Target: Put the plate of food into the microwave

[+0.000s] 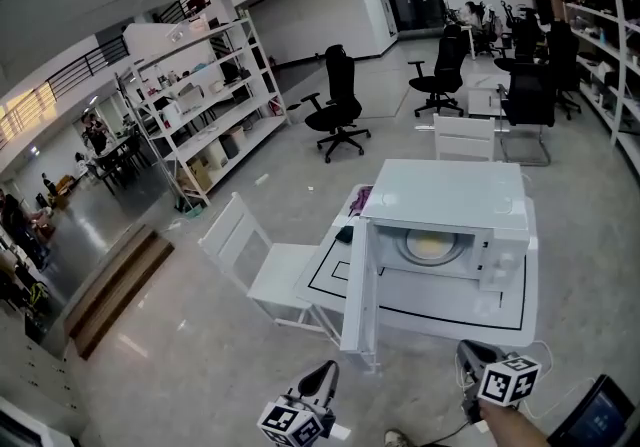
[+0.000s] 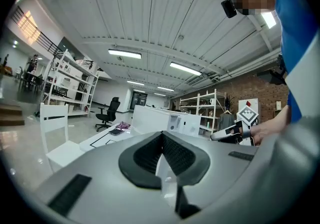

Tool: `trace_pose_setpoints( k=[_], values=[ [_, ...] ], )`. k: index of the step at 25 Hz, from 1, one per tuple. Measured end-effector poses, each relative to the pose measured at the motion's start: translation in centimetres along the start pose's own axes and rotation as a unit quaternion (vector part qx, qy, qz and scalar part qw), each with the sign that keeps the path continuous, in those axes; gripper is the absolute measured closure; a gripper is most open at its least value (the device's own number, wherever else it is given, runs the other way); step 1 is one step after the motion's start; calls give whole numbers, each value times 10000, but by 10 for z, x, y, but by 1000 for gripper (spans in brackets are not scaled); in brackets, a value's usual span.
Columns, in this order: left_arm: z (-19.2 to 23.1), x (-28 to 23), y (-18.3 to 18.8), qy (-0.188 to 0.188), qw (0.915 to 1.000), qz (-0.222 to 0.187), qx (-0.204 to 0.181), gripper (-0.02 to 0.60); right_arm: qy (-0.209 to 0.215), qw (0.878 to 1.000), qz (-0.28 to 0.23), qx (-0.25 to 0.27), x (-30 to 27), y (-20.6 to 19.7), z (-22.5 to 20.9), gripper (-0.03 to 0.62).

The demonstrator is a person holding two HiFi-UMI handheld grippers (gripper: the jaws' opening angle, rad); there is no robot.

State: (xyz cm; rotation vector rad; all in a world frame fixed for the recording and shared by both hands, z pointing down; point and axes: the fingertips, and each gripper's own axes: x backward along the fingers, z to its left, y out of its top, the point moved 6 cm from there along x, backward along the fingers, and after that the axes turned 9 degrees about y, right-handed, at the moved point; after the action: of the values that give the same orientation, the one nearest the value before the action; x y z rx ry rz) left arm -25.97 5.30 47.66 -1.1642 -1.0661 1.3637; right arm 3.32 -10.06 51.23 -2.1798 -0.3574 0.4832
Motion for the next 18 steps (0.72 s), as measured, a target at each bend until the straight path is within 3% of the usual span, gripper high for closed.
trace_pose_setpoints(
  k=[18],
  values=[
    [-5, 2, 4, 99, 9999, -80, -2, 575, 110, 9998, -10, 174, 5, 2, 5, 592]
  ],
)
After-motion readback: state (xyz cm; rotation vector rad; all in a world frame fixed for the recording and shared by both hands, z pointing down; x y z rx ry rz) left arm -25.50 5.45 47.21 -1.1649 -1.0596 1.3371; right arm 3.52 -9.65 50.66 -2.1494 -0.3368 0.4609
